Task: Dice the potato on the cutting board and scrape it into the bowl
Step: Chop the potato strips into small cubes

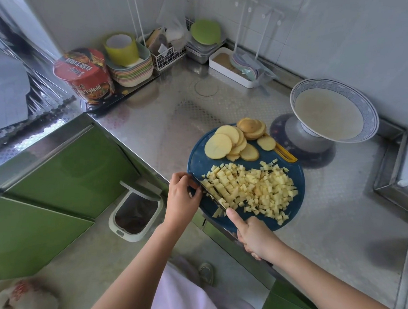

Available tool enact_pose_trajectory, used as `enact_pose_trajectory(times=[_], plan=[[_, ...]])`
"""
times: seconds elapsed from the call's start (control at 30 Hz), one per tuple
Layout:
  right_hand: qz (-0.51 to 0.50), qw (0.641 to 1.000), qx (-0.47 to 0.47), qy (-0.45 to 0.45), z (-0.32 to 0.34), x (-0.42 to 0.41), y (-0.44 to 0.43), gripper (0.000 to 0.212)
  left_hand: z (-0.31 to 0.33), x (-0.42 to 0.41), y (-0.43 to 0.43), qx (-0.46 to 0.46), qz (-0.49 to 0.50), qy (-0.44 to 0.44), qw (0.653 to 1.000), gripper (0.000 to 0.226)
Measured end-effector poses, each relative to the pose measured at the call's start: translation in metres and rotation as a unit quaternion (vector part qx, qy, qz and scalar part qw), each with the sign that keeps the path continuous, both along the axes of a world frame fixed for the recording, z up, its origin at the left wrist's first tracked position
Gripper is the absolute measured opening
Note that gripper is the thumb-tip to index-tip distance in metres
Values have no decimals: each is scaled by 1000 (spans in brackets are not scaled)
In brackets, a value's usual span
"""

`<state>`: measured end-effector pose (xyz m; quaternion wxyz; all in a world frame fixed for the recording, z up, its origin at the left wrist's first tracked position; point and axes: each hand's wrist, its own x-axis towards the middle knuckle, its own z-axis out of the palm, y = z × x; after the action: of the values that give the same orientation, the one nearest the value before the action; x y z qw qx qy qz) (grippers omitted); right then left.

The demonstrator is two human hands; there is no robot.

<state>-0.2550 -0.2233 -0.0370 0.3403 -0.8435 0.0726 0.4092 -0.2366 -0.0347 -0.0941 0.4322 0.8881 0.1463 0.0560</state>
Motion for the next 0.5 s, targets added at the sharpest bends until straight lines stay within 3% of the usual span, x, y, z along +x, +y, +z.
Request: enact_pose_trajectory(times=[0.27,0.5], plan=[[-14,998,-6,57,-2,10,9,72,2,1,1,-11,9,9,1000,10],[-14,999,3,37,-4,17,15,71,12,-11,8,-14,-47,27,998,7]])
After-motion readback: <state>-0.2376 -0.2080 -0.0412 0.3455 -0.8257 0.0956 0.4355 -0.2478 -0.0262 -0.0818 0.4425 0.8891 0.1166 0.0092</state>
